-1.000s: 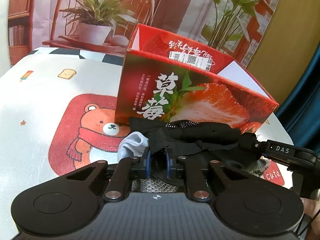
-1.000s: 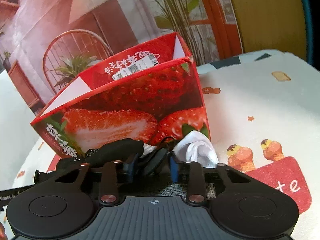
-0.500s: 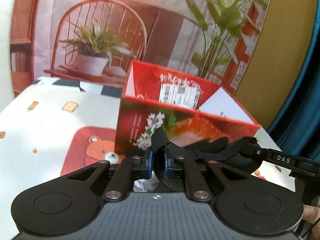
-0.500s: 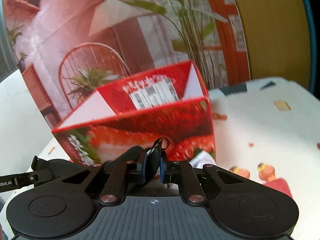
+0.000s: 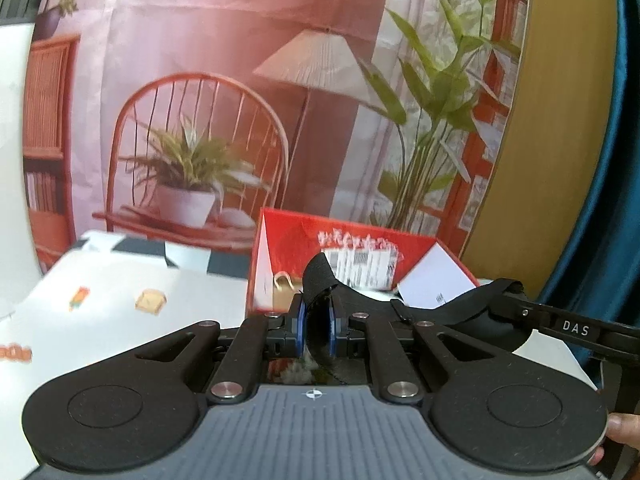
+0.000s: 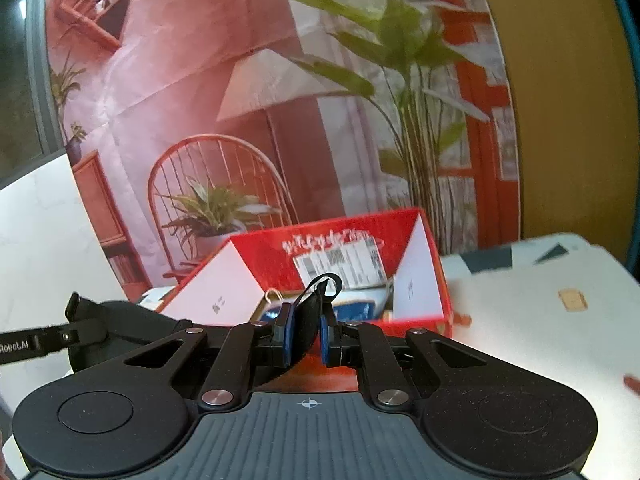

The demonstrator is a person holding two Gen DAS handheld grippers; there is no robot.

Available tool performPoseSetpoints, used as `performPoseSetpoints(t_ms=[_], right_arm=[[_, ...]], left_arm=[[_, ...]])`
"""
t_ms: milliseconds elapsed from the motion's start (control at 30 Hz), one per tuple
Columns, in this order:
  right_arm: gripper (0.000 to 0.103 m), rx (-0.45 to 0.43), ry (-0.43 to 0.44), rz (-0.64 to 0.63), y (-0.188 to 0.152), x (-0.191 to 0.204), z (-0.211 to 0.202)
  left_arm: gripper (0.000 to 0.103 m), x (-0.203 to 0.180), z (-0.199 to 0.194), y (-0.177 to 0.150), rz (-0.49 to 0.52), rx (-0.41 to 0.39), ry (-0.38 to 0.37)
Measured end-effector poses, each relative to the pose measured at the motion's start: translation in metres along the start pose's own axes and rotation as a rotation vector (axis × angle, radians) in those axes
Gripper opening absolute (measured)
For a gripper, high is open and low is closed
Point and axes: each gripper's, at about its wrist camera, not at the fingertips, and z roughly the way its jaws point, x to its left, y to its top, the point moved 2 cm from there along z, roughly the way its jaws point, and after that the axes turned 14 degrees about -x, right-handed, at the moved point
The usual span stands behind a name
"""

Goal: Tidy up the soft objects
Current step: 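Close both grippers on the black fabric and lift it, then lower the black fabric into the red box and open both grippers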

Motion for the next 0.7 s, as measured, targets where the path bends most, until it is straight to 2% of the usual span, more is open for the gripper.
performPoseSetpoints(t_ms=[433,700], right_arm=[[0.012,-0.029,-0.005,-0.072,0.042,-0.004,0.058],[0.012,0.016,-0.032,-0.11,0.04,-0.015,0.099]], left_arm=[[0.012,-0.011,0.06,0.033,0.058,-0.019,0.011],[0.012,-0.01,0.108,0.028,0.054,0.058,0.011]])
